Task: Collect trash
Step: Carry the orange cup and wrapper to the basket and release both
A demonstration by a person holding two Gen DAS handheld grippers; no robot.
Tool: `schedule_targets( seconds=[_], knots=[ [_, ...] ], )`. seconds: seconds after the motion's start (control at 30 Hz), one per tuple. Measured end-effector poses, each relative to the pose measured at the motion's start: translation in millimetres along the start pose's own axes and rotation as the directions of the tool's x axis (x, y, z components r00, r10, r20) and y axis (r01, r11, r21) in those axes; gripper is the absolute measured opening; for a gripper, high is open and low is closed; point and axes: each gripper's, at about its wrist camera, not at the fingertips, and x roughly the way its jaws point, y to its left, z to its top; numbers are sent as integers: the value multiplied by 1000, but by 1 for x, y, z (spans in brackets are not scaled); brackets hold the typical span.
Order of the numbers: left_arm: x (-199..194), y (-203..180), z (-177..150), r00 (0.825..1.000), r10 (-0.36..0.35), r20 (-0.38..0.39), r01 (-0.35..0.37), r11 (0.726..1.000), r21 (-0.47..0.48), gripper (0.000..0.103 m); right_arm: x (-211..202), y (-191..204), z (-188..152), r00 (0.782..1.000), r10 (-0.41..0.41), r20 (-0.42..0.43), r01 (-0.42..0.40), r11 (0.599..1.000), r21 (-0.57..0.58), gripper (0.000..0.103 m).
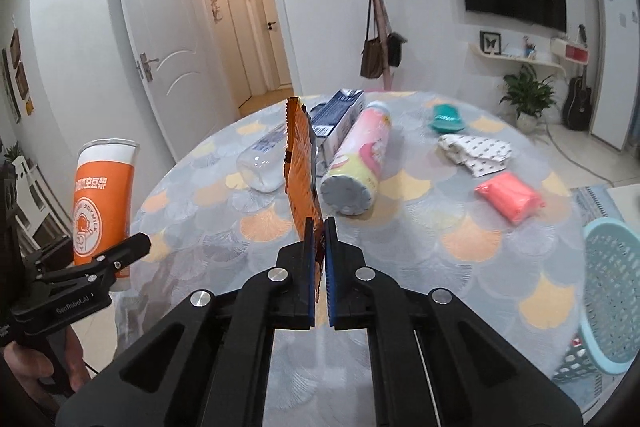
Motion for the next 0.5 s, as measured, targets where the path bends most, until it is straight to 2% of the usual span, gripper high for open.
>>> schedule_targets(
  seconds=[0.5],
  knots=[
    [-22,-20,4,999,-37,37,35,998,59,66,-43,-38,-8,993,-103,65,102,995,25,3]
  ],
)
